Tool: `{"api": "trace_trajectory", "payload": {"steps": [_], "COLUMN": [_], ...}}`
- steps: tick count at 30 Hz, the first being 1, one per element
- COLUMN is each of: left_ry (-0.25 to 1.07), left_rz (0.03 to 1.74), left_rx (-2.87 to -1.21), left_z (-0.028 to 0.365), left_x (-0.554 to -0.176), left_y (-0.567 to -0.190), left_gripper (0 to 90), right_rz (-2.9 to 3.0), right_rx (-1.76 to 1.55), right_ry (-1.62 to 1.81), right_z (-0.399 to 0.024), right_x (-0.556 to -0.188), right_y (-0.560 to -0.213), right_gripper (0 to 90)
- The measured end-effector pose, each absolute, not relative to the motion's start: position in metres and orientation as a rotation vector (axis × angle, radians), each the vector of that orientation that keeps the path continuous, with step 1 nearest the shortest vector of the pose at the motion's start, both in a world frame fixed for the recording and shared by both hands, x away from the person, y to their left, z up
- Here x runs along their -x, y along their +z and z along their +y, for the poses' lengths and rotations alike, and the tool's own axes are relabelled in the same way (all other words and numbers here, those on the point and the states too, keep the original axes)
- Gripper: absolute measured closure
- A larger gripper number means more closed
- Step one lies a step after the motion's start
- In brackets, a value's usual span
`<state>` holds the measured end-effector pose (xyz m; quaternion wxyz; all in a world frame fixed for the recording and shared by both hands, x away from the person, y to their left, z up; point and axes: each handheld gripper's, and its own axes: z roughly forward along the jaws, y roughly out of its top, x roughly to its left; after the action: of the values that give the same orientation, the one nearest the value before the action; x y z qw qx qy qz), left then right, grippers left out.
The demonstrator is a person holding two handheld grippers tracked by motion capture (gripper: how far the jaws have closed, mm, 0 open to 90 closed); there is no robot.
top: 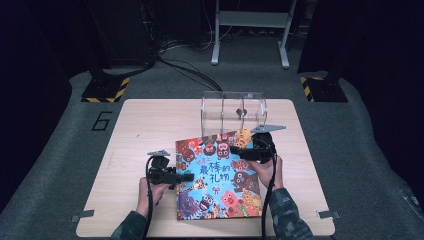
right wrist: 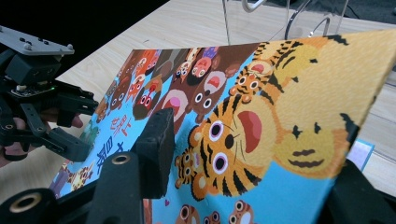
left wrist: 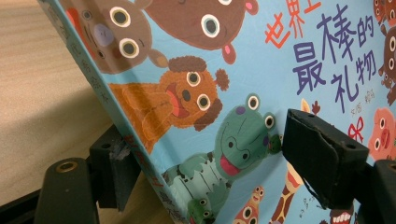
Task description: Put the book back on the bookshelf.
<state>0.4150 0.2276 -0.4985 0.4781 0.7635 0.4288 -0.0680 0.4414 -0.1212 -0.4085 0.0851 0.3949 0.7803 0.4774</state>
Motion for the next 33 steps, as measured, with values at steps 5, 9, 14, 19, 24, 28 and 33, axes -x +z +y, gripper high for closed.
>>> {"api": "trace_trajectory", "payload": {"steps": [5,9,14,19,24,28,33], "left_ry": [-0.140,-0.121,-0.091,-0.045,-0.035,-0.030,-0.008], "left_rz": [1.038,1.042,1.033,1.024,1.019,1.004,0.999], "left_rx": [-1.868,-1.873,-1.890,-1.908,-1.923,-1.931,-1.931], "left_z": [0.228,0.228,0.228,0.230,0.231,0.232,0.231], "left_x": [-0.415,-0.414,-0.414,-0.414,-0.413,-0.412,-0.412], "left_y": [-0.496,-0.494,-0.490,-0.485,-0.482,-0.480,-0.478], "left_gripper": [22.9,23.1,23.1,23.2,23.3,23.3,23.4], "right_rz": [2.352,2.370,2.399,2.420,2.430,2.457,2.466], "right_rx": [-1.185,-1.184,-1.174,-1.161,-1.171,-1.177,-1.164], "right_ry": [1.417,1.390,1.345,1.332,1.316,1.315,1.319], "right_z": [-0.122,-0.122,-0.120,-0.119,-0.116,-0.116,-0.115], "right_x": [-0.442,-0.442,-0.442,-0.443,-0.444,-0.443,-0.445], "right_y": [-0.408,-0.407,-0.407,-0.407,-0.407,-0.406,-0.405], "right_gripper": [46.4,44.1,39.2,37.3,34.9,34.0,33.7]}}
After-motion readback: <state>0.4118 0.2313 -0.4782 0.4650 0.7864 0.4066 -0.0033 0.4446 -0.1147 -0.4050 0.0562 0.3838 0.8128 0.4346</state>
